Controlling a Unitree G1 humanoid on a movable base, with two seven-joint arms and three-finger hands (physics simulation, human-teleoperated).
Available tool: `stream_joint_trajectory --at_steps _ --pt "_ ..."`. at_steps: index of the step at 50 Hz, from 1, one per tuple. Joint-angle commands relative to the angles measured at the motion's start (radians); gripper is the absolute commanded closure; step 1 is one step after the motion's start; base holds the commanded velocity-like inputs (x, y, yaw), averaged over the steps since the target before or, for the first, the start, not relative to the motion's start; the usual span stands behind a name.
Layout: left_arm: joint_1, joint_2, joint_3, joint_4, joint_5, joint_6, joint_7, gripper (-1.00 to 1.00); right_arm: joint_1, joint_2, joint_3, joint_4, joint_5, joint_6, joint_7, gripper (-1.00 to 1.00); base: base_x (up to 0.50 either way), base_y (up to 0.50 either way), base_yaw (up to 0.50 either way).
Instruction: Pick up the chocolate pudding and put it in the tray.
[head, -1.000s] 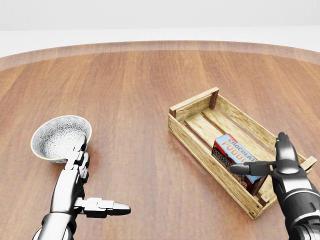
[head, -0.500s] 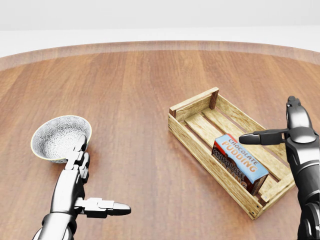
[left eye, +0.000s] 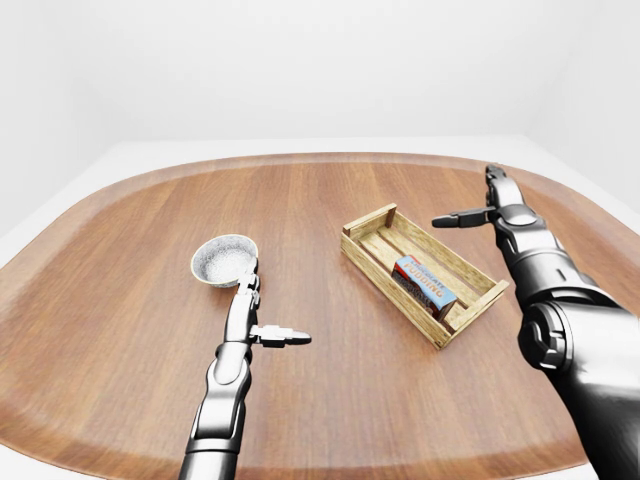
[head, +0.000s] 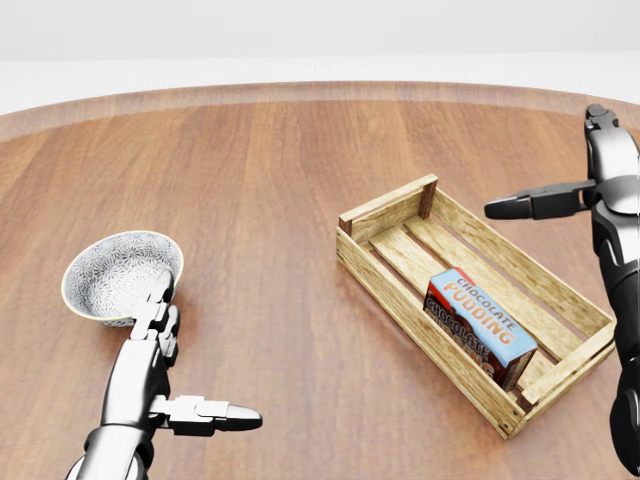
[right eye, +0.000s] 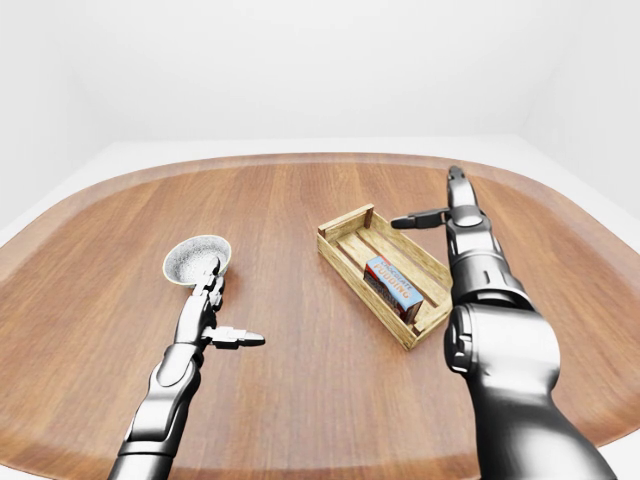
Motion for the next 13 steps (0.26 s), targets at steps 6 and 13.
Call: stream_joint_trajectory --at_steps 6,13 --pt "0.001 0.000 0.002 0.001 -0.003 -0.001 -0.001 -1.00 -0.092 -0.057 0.018 -0.023 -0.034 0.000 0.045 -1.00 0.00 0.00 0.00" --pt "-0.001 0.000 0.002 0.004 -0.003 -0.003 -0.001 -1.00 -0.134 -0.087 0.008 -0.031 -0.018 0.000 0.065 -1.00 0.00 0.00 0.00"
